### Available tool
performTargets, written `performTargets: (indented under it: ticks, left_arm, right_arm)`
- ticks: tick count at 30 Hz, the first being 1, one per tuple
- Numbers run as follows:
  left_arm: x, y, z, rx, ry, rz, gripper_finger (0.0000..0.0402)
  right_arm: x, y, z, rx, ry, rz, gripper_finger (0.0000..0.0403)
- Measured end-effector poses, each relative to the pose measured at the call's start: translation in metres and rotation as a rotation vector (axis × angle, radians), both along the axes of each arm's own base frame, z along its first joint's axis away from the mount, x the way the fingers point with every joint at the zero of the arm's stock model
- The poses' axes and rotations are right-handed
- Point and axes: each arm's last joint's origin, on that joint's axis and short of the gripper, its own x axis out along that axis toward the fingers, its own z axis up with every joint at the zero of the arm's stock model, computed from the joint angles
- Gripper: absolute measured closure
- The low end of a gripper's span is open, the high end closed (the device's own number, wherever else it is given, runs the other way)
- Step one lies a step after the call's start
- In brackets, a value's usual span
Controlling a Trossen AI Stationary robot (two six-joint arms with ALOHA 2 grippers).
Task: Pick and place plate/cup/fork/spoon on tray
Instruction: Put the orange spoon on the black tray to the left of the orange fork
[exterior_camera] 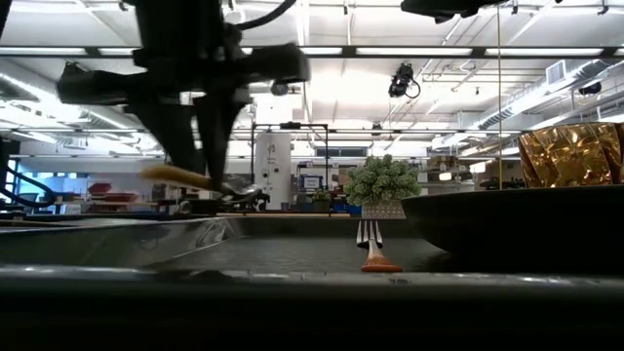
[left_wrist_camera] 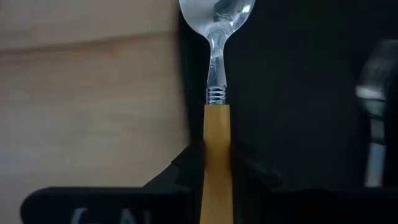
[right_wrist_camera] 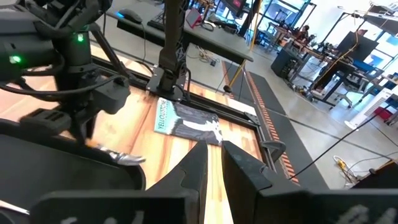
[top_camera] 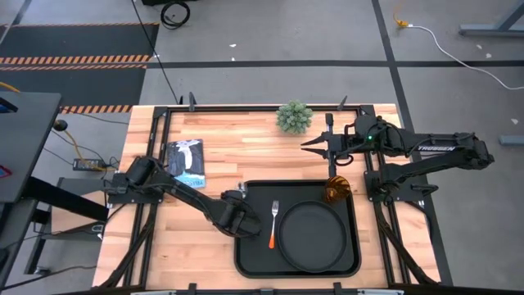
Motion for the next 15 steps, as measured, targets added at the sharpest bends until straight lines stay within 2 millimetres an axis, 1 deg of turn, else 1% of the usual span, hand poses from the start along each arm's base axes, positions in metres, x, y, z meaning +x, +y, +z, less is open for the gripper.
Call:
performTargets:
  ticks: [3, 8, 12, 15]
  left_arm:
    - [0.009, -0.004, 0.001, -0.024, -0.093, -0.027, 0.033]
    - [0.026, -0.008, -0.007, -0.05, -0.196, -0.05, 0.0334]
    - [0.037, -0.014, -0.016, -0.055, -0.204, -0.065, 0.0335]
    - [0.047, -0.02, -0.019, -0.071, -0.209, -0.073, 0.0336]
  right_arm:
    - [0.0, 0.0, 0.0, 0.003, 0.002, -0.001, 0.0349]
    - [0.0, 0.0, 0.0, 0.003, 0.003, -0.001, 0.0349]
    - [0.0, 0.0, -0.001, 0.004, 0.009, 0.0, 0.0349]
    - [0.0, 0.0, -0.001, 0.004, 0.011, -0.001, 0.0349]
